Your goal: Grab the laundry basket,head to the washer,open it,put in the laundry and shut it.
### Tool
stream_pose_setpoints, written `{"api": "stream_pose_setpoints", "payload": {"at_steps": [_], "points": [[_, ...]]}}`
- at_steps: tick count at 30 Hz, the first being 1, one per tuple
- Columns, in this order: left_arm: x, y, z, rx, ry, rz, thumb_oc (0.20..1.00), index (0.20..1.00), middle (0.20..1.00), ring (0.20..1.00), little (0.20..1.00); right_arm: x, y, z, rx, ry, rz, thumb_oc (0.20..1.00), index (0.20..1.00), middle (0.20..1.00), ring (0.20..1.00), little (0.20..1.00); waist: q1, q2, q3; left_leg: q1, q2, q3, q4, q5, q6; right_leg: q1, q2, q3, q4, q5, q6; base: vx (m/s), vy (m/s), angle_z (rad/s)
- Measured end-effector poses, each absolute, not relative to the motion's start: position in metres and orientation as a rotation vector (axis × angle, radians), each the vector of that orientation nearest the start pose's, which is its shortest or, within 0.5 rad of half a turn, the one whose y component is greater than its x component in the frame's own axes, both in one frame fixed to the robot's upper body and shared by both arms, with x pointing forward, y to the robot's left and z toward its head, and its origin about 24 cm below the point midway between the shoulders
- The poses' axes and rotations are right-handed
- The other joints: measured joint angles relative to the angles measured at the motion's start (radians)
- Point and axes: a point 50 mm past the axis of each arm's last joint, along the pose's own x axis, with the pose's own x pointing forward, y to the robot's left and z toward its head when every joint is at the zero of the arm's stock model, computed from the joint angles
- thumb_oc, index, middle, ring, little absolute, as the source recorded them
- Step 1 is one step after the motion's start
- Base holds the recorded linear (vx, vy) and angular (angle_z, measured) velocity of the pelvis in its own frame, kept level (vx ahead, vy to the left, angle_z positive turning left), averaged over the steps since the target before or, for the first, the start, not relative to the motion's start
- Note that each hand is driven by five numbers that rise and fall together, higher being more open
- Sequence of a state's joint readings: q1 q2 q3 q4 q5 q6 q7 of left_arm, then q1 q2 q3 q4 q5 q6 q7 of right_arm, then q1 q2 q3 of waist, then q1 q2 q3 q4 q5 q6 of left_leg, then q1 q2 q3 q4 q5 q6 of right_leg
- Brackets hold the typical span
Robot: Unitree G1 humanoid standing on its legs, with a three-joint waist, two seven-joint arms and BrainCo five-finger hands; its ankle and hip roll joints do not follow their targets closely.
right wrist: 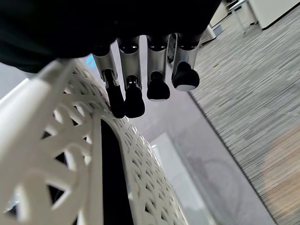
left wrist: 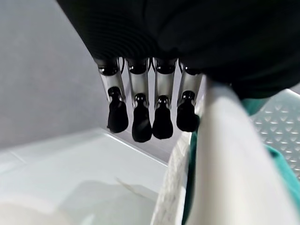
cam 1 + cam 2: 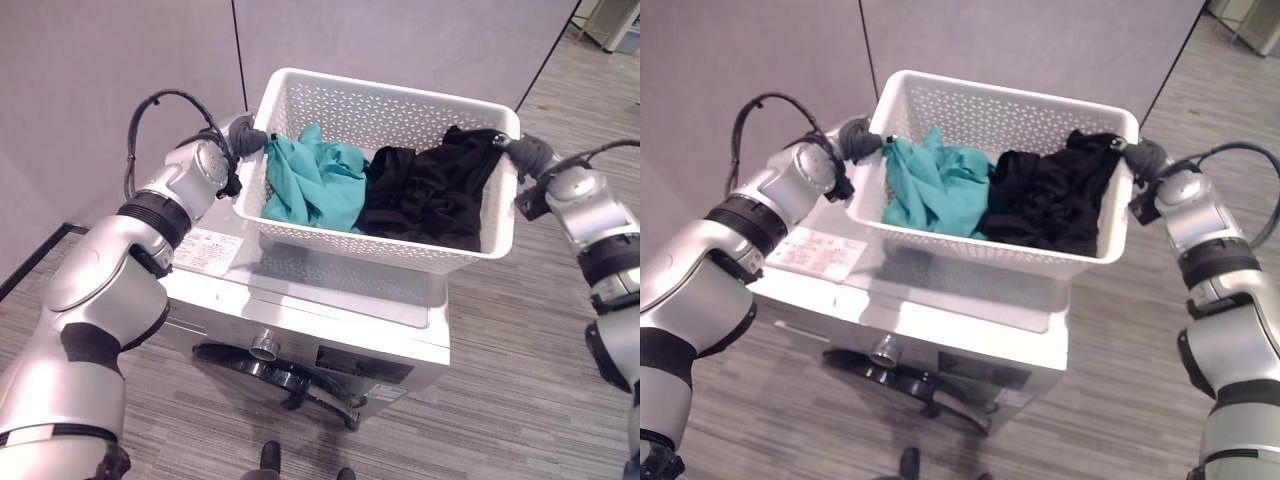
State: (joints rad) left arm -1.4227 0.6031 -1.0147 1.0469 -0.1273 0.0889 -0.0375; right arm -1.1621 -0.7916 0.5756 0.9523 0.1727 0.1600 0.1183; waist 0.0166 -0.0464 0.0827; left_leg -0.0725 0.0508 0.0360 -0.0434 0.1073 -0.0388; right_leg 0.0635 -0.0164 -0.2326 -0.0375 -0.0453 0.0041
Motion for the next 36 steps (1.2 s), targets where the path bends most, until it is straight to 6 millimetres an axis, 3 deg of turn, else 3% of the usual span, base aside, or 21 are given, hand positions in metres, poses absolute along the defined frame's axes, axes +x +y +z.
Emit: {"api": "stream_pose_setpoints", "payload": {"at_steps": [3, 4, 5, 6, 9, 11, 28, 32, 36], "points": [[0.427, 0.174, 0.258, 1.202, -0.068, -0.047, 0.235, 0.235, 0.235, 0.235, 0.235, 0.401, -0.273, 0.228, -0.805, 0.108, -0.096, 0.2, 0.2, 0.2, 0.2, 0.2, 0.024, 0.011, -0.01, -0.013, 0.001, 0.0, 0.001, -0.003, 0.003, -0.01, 0.002, -0.001, -0.001, 0.0, 0.0, 0.01, 0.0, 0.02], [0.426, 0.174, 0.258, 1.2, -0.071, -0.047, 0.771, 0.771, 0.771, 0.771, 0.771, 0.401, -0.274, 0.23, -0.809, 0.108, -0.099, 0.253, 0.253, 0.253, 0.253, 0.253, 0.031, 0.015, -0.013, -0.018, 0.0, -0.002, 0.001, -0.002, 0.003, -0.012, 0.002, -0.006, -0.002, 0.002, -0.003, 0.02, -0.004, 0.07], [0.426, 0.174, 0.259, 1.196, -0.075, -0.038, 0.771, 0.771, 0.771, 0.771, 0.771, 0.401, -0.274, 0.229, -0.81, 0.109, -0.097, 0.253, 0.253, 0.253, 0.253, 0.253, 0.032, 0.013, -0.014, -0.018, 0.0, -0.002, 0.002, -0.002, 0.003, -0.011, 0.002, -0.007, -0.002, 0.003, -0.004, 0.03, -0.011, 0.07], [0.426, 0.175, 0.259, 1.194, -0.078, -0.028, 1.0, 1.0, 1.0, 1.0, 1.0, 0.401, -0.274, 0.227, -0.816, 0.116, -0.094, 1.0, 1.0, 1.0, 1.0, 1.0, 0.033, 0.01, -0.015, -0.018, 0.0, -0.003, 0.002, -0.002, 0.003, -0.01, 0.002, -0.009, -0.002, 0.003, -0.004, 0.03, -0.013, 0.07], [0.427, 0.168, 0.248, 1.156, -0.075, -0.032, 1.0, 1.0, 1.0, 1.0, 1.0, 0.398, -0.285, 0.191, -0.776, 0.249, -0.139, 1.0, 1.0, 1.0, 1.0, 1.0, 0.04, 0.006, -0.017, -0.025, -0.003, -0.016, 0.001, -0.002, 0.003, -0.011, 0.002, -0.024, -0.003, 0.002, -0.003, 0.02, -0.007, 0.13], [0.429, 0.165, 0.234, 1.121, -0.043, -0.04, 1.0, 1.0, 1.0, 1.0, 1.0, 0.397, -0.289, 0.189, -0.754, 0.255, -0.168, 1.0, 1.0, 1.0, 1.0, 1.0, 0.039, 0.003, -0.019, -0.03, -0.006, -0.026, 0.001, -0.002, 0.004, -0.012, 0.0, -0.029, -0.005, 0.002, -0.003, 0.02, 0.002, 0.1], [0.429, 0.171, 0.234, 1.083, -0.038, 0.003, 1.0, 1.0, 1.0, 1.0, 1.0, 0.399, -0.288, 0.177, -0.755, 0.322, -0.166, 1.0, 1.0, 1.0, 1.0, 1.0, 0.031, 0.0, -0.02, 0.014, -0.009, -0.025, -0.029, -0.001, 0.004, 0.027, 0.0, -0.029, -0.024, 0.003, -0.002, 0.0, 0.0, 0.0], [0.429, 0.177, 0.238, 1.045, -0.043, 0.021, 1.0, 1.0, 1.0, 1.0, 1.0, 0.397, -0.291, 0.174, -0.744, 0.336, -0.165, 1.0, 1.0, 1.0, 1.0, 1.0, 0.032, -0.002, -0.021, 0.021, -0.011, -0.029, -0.03, -0.002, 0.004, 0.041, 0.0, -0.037, -0.034, 0.003, -0.002, 0.02, -0.002, 0.05], [0.427, 0.186, 0.257, 0.849, -0.099, 0.056, 1.0, 1.0, 1.0, 1.0, 1.0, 0.397, -0.292, 0.176, -0.655, 0.314, -0.178, 1.0, 1.0, 1.0, 1.0, 1.0, 0.03, -0.003, -0.022, 0.022, -0.012, -0.032, -0.031, -0.002, 0.004, 0.045, 0.0, -0.046, -0.036, 0.004, -0.002, 0.01, 0.002, 0.04]]}}
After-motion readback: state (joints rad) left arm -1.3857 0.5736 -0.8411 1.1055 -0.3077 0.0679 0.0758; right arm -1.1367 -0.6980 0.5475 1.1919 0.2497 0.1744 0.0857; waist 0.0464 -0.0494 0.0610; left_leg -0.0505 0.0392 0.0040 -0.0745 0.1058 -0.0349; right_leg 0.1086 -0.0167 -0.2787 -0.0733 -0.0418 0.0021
